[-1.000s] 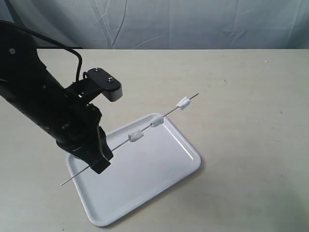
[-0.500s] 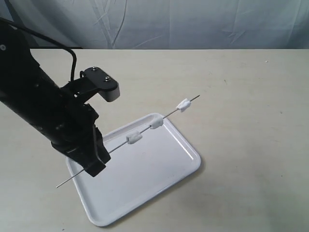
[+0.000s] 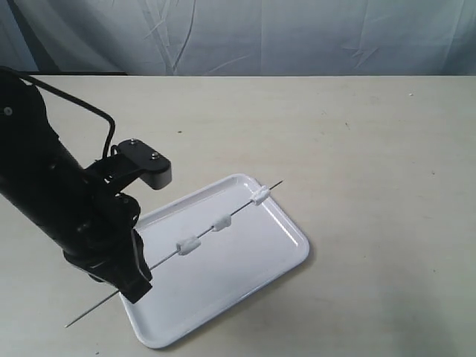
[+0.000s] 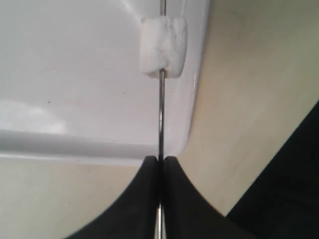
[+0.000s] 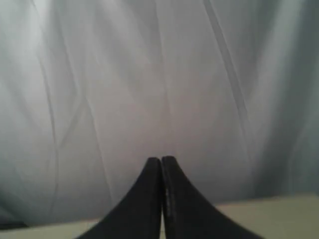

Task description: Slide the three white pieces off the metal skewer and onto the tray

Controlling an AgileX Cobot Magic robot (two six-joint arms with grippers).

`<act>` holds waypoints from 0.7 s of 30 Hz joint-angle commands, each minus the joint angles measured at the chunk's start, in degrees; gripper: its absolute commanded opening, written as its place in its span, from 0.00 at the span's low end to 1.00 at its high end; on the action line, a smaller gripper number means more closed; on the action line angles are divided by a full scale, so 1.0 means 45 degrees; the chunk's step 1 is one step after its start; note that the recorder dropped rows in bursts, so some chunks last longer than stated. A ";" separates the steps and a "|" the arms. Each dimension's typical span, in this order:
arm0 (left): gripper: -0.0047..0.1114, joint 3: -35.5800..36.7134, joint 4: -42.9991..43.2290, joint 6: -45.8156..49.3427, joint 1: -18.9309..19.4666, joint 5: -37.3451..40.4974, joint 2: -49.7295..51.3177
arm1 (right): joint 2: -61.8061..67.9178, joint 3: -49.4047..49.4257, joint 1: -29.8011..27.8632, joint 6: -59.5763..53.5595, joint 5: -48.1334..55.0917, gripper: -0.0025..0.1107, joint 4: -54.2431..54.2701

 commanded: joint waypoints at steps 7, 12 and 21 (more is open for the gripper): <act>0.04 0.0095 0.0373 -0.0868 -0.0081 -0.0002 -0.0129 | 0.6358 -0.0050 -0.0036 0.0076 0.3396 0.02 0.2811; 0.04 0.0095 0.0255 -0.0868 -0.0081 -0.0260 -0.0129 | 0.8839 -0.0050 -0.0036 -0.2820 0.4008 0.02 0.8041; 0.04 0.0543 -0.1128 -0.0837 -0.0081 -0.1081 -0.0129 | 1.1513 -0.0074 -0.0036 -1.8856 0.7138 0.02 2.5005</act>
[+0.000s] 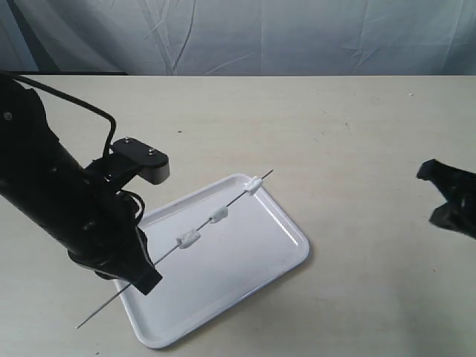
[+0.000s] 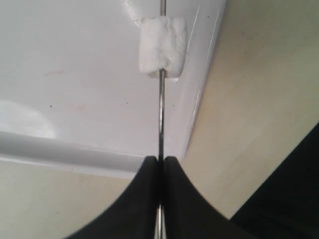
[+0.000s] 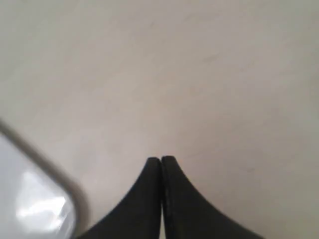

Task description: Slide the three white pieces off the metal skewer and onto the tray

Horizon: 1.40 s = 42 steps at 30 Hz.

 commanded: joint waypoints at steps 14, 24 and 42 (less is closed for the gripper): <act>0.04 0.1541 -0.2597 0.0434 0.1449 -0.0710 -0.0129 | 0.2821 -0.0317 0.3609 -1.2086 0.2766 0.02 1.4137; 0.04 0.2398 -0.6480 0.3605 0.2971 0.1231 -0.0129 | 0.3902 -0.2177 0.7135 -1.0550 0.0400 0.02 1.4137; 0.04 0.5510 -0.6867 0.2878 0.2971 -0.0596 -0.2025 | 0.5740 -0.4072 0.9599 -0.9966 -0.1280 0.35 1.4137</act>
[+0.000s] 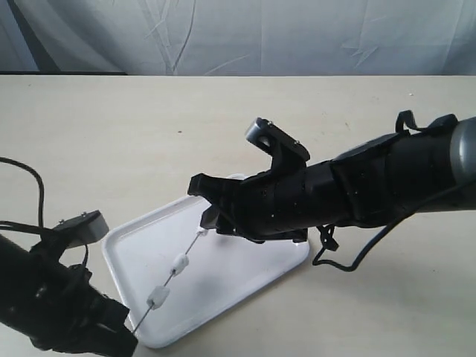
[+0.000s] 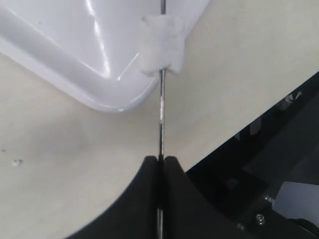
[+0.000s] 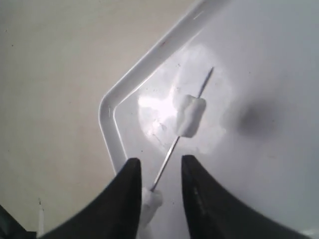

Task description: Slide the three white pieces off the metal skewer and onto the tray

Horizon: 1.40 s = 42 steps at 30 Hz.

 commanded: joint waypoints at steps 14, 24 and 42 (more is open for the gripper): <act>0.04 0.0479 0.0079 -0.0164 0.0073 0.0525 -0.2995 | 0.0100 -0.0757 0.0158 0.1631 -0.0540 0.35 0.0018; 0.04 0.0479 0.0302 -0.0311 0.0073 0.0357 -0.2995 | 0.0100 -0.1025 0.0158 0.1693 -0.0713 0.35 -0.0150; 0.04 0.0479 0.0888 -0.1089 0.0073 0.0402 -0.2995 | 0.0100 -0.1025 0.0158 0.5749 0.0916 0.36 -0.4844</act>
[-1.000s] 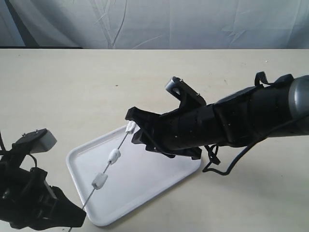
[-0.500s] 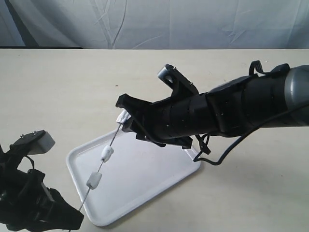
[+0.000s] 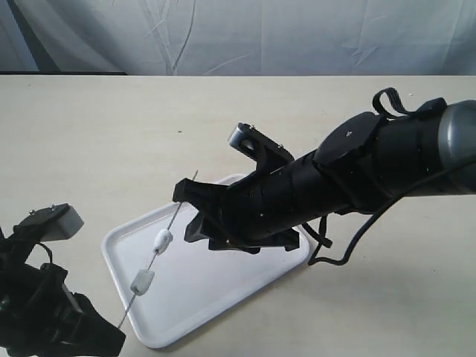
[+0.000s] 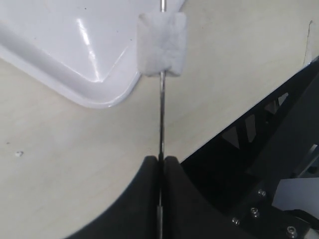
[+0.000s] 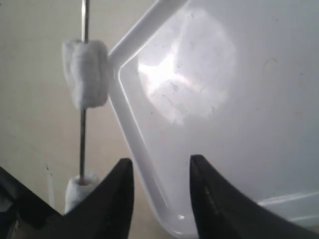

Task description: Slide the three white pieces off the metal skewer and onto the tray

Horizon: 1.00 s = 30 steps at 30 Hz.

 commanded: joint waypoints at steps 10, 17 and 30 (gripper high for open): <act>0.04 0.0038 0.0434 -0.0835 0.0010 0.0313 -0.0097 | 0.0011 -0.0237 0.0019 -0.0151 -0.1720 0.44 0.1582; 0.04 0.0038 0.0410 -0.0868 0.0010 0.0408 -0.0097 | 0.0011 -0.0778 0.0019 -0.0295 -0.1771 0.44 0.1786; 0.04 0.0038 0.0078 -0.0577 0.0010 0.0617 -0.0097 | 0.0941 -0.0786 0.0019 -0.0317 -0.1259 0.44 0.2285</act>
